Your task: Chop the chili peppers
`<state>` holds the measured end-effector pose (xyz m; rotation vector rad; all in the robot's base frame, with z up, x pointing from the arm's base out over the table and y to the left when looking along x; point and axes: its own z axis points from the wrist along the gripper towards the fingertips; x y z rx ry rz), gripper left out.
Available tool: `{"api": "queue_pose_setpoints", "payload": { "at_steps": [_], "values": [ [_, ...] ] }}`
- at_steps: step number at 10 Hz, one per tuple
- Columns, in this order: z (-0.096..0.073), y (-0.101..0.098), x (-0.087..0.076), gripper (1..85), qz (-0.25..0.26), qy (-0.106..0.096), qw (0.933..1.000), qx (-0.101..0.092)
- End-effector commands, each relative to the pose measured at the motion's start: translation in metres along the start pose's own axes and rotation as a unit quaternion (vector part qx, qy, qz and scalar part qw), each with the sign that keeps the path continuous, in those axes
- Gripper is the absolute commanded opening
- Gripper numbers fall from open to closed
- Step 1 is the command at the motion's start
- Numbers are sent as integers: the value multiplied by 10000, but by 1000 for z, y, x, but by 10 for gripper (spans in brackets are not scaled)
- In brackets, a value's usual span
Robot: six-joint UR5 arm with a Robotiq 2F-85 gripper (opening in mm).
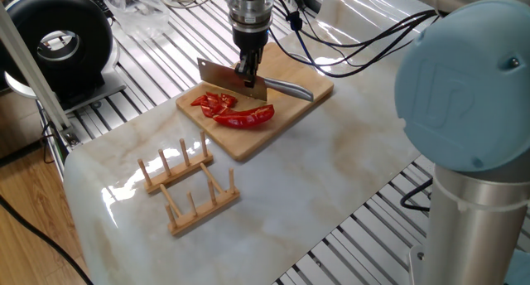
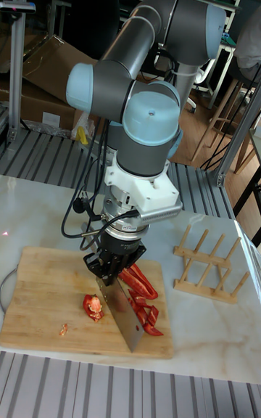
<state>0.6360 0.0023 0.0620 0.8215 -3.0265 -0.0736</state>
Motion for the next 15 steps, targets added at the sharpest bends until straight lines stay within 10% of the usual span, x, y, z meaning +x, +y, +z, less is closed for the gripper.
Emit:
{"api": "queue_pose_setpoints", "payload": {
  "at_steps": [1,11,15],
  "values": [
    [-1,-1,-2,143,83,-52,10000,3],
    [-20,6,0,13,221,-32,9997,8],
    [-50,-16,-30,13,295,-494,9969,538]
  ]
}}
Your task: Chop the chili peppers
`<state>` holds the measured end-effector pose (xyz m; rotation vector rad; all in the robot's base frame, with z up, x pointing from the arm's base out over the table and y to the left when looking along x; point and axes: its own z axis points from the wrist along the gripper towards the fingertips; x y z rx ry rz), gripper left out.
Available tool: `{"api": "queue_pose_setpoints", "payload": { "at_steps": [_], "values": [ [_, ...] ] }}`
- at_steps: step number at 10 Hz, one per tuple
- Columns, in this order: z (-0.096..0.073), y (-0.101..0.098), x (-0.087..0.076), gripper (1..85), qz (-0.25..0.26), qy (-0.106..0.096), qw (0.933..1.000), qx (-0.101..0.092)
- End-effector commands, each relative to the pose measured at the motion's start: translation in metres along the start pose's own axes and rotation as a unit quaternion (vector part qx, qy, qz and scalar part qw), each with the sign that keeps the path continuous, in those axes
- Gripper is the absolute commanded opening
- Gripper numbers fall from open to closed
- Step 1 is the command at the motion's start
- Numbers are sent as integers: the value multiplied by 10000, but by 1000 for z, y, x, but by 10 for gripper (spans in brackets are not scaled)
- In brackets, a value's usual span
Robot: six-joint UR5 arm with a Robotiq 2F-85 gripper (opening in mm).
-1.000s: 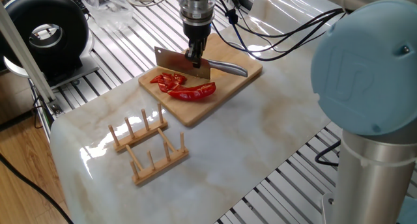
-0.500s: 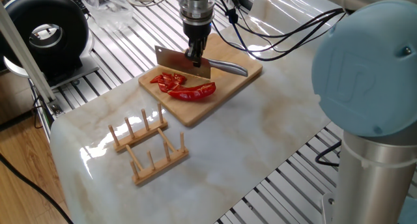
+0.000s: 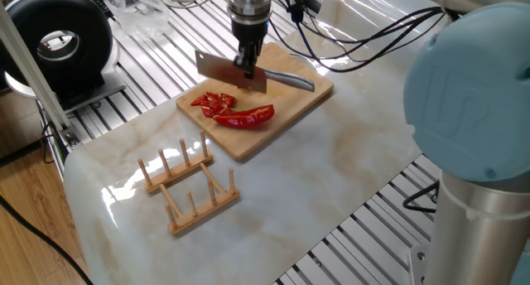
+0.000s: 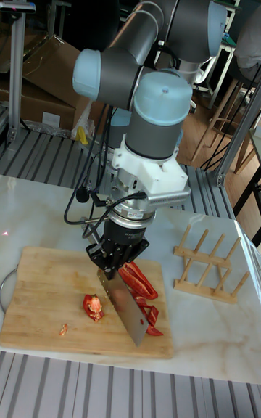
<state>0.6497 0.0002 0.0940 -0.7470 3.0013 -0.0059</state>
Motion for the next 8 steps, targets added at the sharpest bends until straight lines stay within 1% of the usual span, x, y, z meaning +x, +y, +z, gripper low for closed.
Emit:
{"api": "queue_pose_setpoints", "payload": {
  "at_steps": [1,3,4,6,8],
  "values": [
    [-15,-12,-31,13,89,-343,9989,301],
    [-10,-15,-49,13,67,-406,9984,394],
    [-9,-16,-55,13,49,-419,9982,419],
    [-2,-19,-58,13,-22,-398,9982,439],
    [0,-16,-55,13,-70,-308,9989,360]
  ]
}}
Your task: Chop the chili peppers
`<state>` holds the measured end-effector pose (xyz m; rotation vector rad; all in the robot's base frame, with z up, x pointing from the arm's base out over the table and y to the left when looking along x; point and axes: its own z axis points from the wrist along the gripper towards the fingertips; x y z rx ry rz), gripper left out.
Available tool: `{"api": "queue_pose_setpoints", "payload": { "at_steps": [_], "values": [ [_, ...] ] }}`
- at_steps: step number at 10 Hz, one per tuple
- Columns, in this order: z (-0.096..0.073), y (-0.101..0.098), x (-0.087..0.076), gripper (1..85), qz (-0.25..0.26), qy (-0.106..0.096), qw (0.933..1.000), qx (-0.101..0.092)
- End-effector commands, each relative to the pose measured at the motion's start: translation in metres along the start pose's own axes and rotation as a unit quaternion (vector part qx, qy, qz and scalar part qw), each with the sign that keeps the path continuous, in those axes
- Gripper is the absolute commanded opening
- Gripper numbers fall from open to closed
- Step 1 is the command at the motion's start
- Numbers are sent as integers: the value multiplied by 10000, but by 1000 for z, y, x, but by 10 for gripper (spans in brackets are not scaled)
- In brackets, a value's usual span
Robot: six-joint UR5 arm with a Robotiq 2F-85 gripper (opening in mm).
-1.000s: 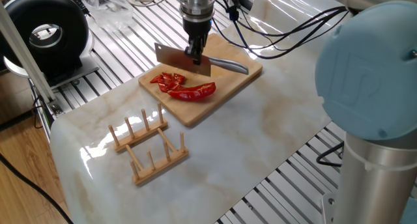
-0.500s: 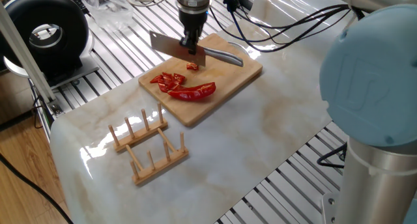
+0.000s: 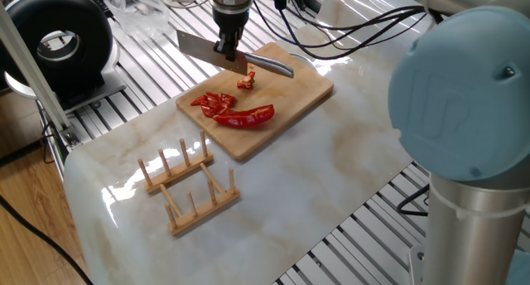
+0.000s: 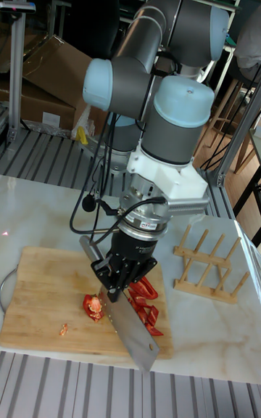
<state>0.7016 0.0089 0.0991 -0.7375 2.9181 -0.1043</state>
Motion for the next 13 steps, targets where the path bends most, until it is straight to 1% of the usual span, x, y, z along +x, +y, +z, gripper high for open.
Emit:
{"api": "queue_pose_setpoints", "payload": {
  "at_steps": [1,3,5,7,8,9,11,12,13],
  "values": [
    [5,3,-4,13,-68,29,9999,-93],
    [8,7,-6,13,-67,33,9998,-165],
    [10,4,-3,13,-115,110,9998,-121],
    [3,2,1,13,-249,158,9995,-115],
    [-2,-4,4,13,-352,180,9992,-32],
    [-6,-6,6,13,-416,175,9990,-12],
    [-11,-20,15,13,-650,262,9974,181],
    [-11,-21,19,13,-762,277,9966,153],
    [-10,-26,24,13,-912,301,9952,181]
  ]
}}
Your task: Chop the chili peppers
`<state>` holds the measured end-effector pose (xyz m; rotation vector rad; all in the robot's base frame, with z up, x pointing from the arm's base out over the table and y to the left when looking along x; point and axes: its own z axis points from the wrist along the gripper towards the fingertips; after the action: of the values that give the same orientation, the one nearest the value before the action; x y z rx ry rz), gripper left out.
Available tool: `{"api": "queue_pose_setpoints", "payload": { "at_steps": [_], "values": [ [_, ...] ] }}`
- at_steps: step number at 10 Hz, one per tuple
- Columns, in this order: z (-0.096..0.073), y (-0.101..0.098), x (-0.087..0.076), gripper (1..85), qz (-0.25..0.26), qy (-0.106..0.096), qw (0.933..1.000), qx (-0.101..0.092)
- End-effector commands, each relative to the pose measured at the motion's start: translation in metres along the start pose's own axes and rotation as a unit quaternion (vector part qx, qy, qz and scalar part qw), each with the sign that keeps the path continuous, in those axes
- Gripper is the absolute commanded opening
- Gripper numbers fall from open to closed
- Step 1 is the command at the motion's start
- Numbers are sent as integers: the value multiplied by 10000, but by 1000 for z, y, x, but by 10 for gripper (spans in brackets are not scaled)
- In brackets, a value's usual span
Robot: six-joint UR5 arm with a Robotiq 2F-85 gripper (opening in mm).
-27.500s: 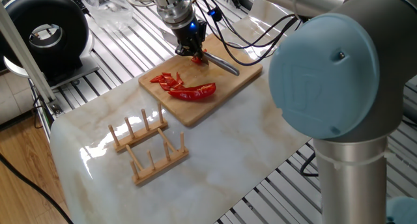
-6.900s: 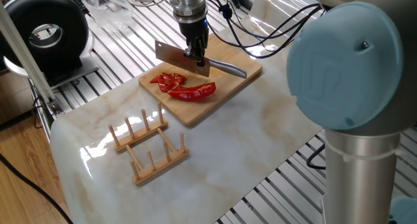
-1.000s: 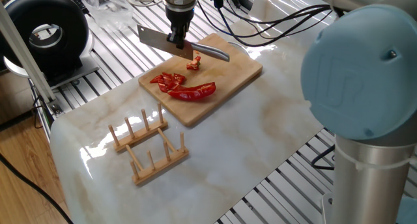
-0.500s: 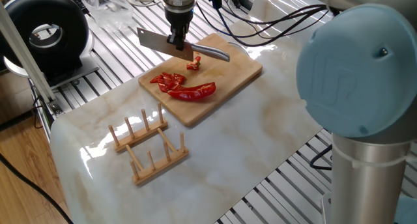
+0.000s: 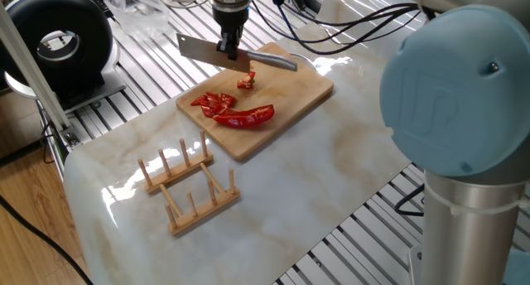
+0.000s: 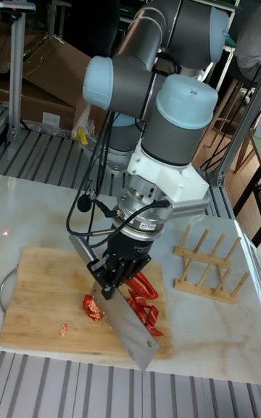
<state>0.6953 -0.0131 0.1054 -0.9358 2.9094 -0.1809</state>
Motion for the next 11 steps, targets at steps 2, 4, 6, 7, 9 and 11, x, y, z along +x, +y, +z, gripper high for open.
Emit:
{"api": "queue_pose_setpoints", "payload": {
  "at_steps": [2,4,6,7,9,11],
  "values": [
    [-3,-12,17,13,-775,95,9969,75],
    [4,-3,16,13,-1447,132,9893,-114],
    [7,5,28,13,-1748,374,9834,-320],
    [7,8,33,13,-1853,478,9807,-402],
    [7,17,41,13,-1973,641,9763,-619],
    [9,13,43,13,-2079,718,9738,-569]
  ]
}}
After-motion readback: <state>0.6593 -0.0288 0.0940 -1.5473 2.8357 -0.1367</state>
